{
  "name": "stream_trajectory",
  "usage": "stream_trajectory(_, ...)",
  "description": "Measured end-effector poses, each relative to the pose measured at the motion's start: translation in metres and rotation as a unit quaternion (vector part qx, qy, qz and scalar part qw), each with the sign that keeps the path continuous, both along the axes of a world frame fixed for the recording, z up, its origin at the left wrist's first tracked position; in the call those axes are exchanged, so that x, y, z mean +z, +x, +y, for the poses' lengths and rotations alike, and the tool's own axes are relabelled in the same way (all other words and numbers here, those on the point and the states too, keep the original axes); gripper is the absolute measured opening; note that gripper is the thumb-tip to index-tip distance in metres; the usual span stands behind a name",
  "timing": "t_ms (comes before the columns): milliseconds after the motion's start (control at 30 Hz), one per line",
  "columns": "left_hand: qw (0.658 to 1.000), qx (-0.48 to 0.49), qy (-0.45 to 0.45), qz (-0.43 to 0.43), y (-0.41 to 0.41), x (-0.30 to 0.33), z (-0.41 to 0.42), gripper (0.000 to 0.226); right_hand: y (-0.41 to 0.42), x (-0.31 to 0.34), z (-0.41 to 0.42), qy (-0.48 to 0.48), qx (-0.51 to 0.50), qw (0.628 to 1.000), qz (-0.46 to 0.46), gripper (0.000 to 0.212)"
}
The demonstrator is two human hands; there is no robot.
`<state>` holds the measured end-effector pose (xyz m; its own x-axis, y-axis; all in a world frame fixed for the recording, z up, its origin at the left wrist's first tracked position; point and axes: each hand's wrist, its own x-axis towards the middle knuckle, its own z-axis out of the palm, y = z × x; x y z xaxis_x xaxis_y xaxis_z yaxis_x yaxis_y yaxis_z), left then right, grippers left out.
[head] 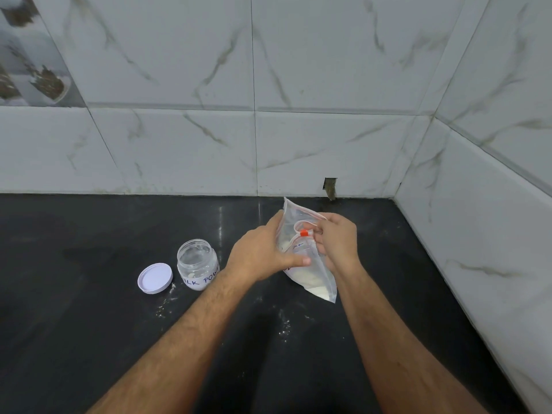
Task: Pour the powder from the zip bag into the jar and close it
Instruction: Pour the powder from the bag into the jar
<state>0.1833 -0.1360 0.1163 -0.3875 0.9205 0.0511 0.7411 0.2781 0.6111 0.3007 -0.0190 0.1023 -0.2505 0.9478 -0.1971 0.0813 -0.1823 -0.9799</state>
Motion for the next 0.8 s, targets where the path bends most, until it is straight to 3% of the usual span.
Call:
stream_trajectory(67,0.997,0.028,-0.018,0.069,-0.004,-0.002,0.003,0.093,-0.001,-0.003,-0.003,0.015,0.007,1.000,-0.011,0.017)
stream_trajectory(167,0.993,0.046,-0.011,0.111,-0.009,-0.007,0.004,0.074,0.001,-0.002,-0.005,0.014,0.025,1.000,-0.006,0.014)
stream_trajectory(267,0.993,0.039,0.005,0.110,-0.014,-0.010,0.002,0.047,0.004,0.002,-0.003,0.001,0.046,0.999,0.012,0.011)
stream_trajectory(400,0.996,0.032,0.027,0.073,-0.016,-0.010,0.005,0.019,0.010,0.012,0.006,0.058,0.080,0.993,-0.059,0.015)
stream_trajectory(567,0.999,0.031,0.025,-0.026,-0.024,-0.008,0.014,0.015,0.012,0.029,0.021,0.056,0.121,0.987,-0.085,0.022)
stream_trajectory(800,1.000,-0.003,0.010,0.000,-0.036,0.012,0.038,0.018,0.023,0.028,0.046,0.058,0.120,0.991,-0.026,0.015)
